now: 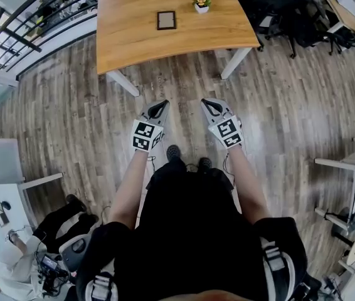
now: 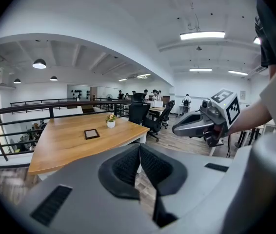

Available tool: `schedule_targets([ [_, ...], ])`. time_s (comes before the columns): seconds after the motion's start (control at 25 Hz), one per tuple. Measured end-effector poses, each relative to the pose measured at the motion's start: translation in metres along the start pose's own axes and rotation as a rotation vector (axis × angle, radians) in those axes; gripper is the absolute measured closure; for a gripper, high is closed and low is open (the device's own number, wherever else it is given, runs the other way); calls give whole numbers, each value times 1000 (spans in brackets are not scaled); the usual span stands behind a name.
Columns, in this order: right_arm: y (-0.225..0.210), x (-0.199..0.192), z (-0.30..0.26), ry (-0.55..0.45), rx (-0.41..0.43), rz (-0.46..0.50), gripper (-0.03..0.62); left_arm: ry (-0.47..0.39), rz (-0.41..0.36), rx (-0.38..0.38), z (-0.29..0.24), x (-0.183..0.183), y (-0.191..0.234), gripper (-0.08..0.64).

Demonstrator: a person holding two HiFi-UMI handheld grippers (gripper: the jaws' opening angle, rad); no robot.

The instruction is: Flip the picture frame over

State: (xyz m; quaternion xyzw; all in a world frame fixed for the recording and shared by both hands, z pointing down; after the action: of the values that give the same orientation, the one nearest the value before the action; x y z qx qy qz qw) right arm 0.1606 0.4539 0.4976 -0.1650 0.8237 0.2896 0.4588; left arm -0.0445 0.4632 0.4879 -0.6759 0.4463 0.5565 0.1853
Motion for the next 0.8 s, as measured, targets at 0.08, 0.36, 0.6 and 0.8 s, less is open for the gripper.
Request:
schedule_targets([
  [0.08, -1, 2, -7, 12, -16, -13, 588, 0, -5, -16, -2, 4, 9, 538],
  [0.36, 2, 20, -33, 25, -50, -29, 588, 0, -26, -63, -2, 15, 38, 538],
  [0.6, 9, 30, -53, 40, -62, -39, 588, 10, -26, -77, 2, 16, 61, 538],
  [0.8, 13, 33, -62, 46, -74, -50, 588, 10, -23, -82, 4, 15, 74, 538],
])
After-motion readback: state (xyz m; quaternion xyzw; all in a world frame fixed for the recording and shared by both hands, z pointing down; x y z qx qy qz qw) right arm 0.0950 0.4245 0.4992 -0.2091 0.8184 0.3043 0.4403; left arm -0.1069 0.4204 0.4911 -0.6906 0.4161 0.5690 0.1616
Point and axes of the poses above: the fingertips, and each gripper's own axes: z backward along the fingers, y to its left, x out of its top, the point moved 7 cm from there along z, backward along the fingers, and after that the axes turned 11 degrees about z, right-handed, at the moved point
